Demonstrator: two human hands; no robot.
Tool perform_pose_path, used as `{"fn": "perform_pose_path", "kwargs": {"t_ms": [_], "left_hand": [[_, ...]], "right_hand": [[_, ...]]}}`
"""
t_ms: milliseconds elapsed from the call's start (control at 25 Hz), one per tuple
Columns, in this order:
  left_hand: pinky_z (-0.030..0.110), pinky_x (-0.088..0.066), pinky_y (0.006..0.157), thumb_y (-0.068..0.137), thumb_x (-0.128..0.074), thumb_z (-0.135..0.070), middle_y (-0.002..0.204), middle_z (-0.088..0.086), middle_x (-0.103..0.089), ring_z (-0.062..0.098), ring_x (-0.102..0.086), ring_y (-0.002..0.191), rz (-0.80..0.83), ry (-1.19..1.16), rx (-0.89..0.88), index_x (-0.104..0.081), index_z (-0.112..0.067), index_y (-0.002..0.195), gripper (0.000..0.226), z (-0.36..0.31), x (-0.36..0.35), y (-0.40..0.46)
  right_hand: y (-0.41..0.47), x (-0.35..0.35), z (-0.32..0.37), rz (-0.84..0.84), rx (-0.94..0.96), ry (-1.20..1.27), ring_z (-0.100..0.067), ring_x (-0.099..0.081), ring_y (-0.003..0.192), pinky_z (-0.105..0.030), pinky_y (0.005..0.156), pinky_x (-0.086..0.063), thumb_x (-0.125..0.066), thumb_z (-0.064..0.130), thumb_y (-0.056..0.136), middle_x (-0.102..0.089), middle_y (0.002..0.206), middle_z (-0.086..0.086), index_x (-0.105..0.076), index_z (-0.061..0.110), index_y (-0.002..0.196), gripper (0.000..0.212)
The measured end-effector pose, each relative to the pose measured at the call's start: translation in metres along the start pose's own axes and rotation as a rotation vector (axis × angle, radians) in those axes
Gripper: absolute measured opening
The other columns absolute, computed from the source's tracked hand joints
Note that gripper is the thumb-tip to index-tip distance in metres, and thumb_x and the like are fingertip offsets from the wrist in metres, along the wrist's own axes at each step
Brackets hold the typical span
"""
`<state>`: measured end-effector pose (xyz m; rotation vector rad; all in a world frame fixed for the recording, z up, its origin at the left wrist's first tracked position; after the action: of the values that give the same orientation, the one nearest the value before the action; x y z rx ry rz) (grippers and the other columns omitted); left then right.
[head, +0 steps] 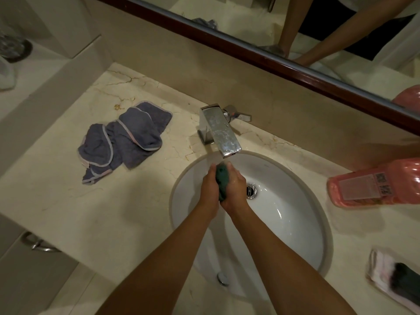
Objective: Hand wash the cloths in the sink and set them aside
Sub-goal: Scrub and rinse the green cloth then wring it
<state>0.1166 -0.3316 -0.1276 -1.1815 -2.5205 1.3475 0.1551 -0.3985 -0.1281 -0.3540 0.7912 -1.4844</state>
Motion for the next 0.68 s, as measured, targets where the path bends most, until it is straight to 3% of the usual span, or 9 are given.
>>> {"fn": "perform_pose_path", "kwargs": {"t_ms": [120,160,240,280,320,400,520,600,680], "left_hand": [[0.030,-0.054,0.075,0.103,-0.044,-0.049,0.082,0.000,-0.077,0.016,-0.072,0.087,-0.007,0.021,0.055,-0.073,-0.019,0.093,0.044,0.006,-0.004,0.000],[0.030,-0.054,0.076,0.102,-0.044,-0.051,0.089,0.002,-0.078,0.019,-0.072,0.092,0.012,0.036,0.073,-0.074,-0.019,0.097,0.045,0.007,-0.009,-0.002],[0.038,-0.050,0.097,0.100,-0.042,-0.056,0.125,0.014,-0.069,0.031,-0.060,0.125,0.069,0.062,0.080,-0.068,-0.010,0.122,0.057,0.012,-0.019,-0.007],[0.041,-0.044,0.108,0.100,-0.041,-0.055,0.136,0.017,-0.062,0.034,-0.050,0.137,0.077,0.045,0.066,-0.062,-0.008,0.132,0.061,0.013,-0.020,-0.006],[0.042,-0.041,0.112,0.101,-0.043,-0.050,0.135,0.016,-0.062,0.034,-0.048,0.138,0.086,-0.039,0.076,-0.062,-0.008,0.133,0.056,0.016,-0.021,-0.006],[0.039,-0.043,0.111,0.103,-0.047,-0.042,0.123,0.009,-0.069,0.025,-0.058,0.127,0.129,-0.211,0.090,-0.067,-0.013,0.126,0.041,0.020,-0.022,-0.004],[0.039,-0.053,0.097,0.104,-0.047,-0.040,0.119,0.009,-0.072,0.022,-0.068,0.112,0.027,-0.116,0.006,-0.073,-0.020,0.115,0.035,0.019,-0.009,0.006],[0.038,-0.057,0.086,0.105,-0.046,-0.032,0.104,0.011,-0.075,0.027,-0.071,0.102,-0.034,-0.170,-0.007,-0.077,-0.021,0.093,0.035,0.014,-0.007,0.013],[0.043,-0.056,0.088,0.103,-0.047,-0.030,0.102,0.015,-0.072,0.032,-0.069,0.099,-0.089,-0.149,-0.062,-0.072,-0.018,0.090,0.030,0.005,-0.006,0.019]], "right_hand": [[0.001,0.003,0.000,-0.016,0.026,-0.133,-0.030,-0.074,0.089,-0.041,0.075,-0.060,-0.059,0.045,0.097,-0.074,0.091,-0.012,-0.072,0.007,0.101,0.040],[0.000,0.002,-0.001,-0.019,0.042,-0.198,-0.034,-0.071,0.097,-0.042,0.079,-0.059,-0.055,0.052,0.096,-0.073,0.098,-0.013,-0.068,0.004,0.112,0.053],[-0.002,0.002,-0.003,-0.035,0.056,-0.222,-0.038,-0.063,0.114,-0.042,0.087,-0.057,-0.046,0.060,0.094,-0.072,0.110,-0.013,-0.065,0.004,0.120,0.064],[-0.001,0.002,-0.004,-0.031,0.044,-0.148,-0.034,-0.065,0.110,-0.037,0.083,-0.059,-0.044,0.057,0.097,-0.075,0.104,-0.009,-0.070,0.008,0.112,0.057],[0.000,0.005,-0.002,-0.029,0.048,-0.101,-0.028,-0.068,0.103,-0.032,0.078,-0.060,-0.042,0.052,0.102,-0.076,0.098,-0.006,-0.073,0.014,0.102,0.049],[0.006,0.008,0.001,-0.005,0.064,-0.102,-0.023,-0.067,0.109,-0.034,0.091,-0.057,-0.040,0.042,0.105,-0.072,0.113,-0.006,-0.074,0.023,0.105,0.039],[0.009,0.009,-0.003,0.062,0.065,-0.181,-0.020,-0.059,0.124,-0.039,0.108,-0.047,-0.041,0.038,0.106,-0.061,0.137,-0.005,-0.064,0.027,0.131,0.036],[0.005,0.013,-0.010,0.064,0.010,-0.158,-0.015,-0.055,0.128,-0.033,0.107,-0.046,-0.042,0.040,0.106,-0.057,0.142,0.000,-0.054,0.027,0.143,0.041],[0.000,0.016,-0.022,0.069,-0.167,0.022,-0.019,-0.058,0.126,-0.033,0.098,-0.049,-0.042,0.046,0.105,-0.063,0.135,-0.004,-0.058,0.021,0.138,0.044]]}}
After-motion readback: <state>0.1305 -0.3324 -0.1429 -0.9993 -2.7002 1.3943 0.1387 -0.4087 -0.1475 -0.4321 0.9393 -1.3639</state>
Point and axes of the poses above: each hand's wrist, its own y-axis towards the middle knuckle, its own x-axis out of the back of the hand, z = x × y, the point moved 8 cm from there along y, towards the middle knuckle
